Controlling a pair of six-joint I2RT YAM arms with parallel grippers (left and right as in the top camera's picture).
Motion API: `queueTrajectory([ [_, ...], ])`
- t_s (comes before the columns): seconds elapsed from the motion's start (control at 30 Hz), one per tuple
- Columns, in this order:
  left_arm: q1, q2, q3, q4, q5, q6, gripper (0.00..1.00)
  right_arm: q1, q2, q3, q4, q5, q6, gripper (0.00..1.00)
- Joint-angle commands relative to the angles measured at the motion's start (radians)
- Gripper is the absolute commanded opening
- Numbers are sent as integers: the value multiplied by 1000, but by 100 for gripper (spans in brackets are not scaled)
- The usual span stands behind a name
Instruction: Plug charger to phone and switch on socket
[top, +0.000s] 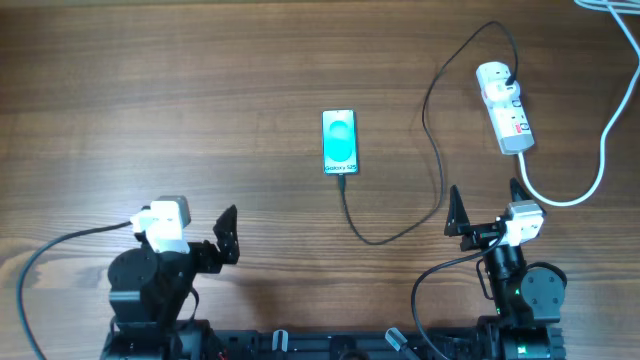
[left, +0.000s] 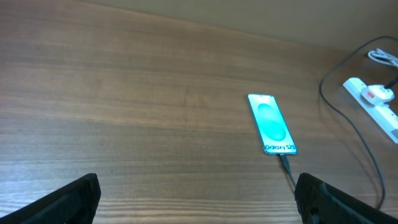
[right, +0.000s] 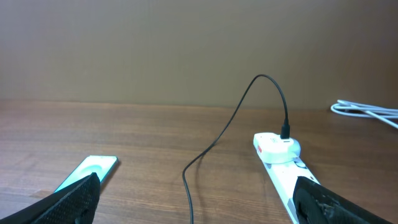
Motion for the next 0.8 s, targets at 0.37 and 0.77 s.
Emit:
queueTrajectory([
  [0.37,6,-270,-430,648,-4,-26,100,-4,-7,-1,5,17,-12,100],
  [0.77,12,-270,-471,629,-236,-11,100,-4,-7,-1,5,17,-13,100],
])
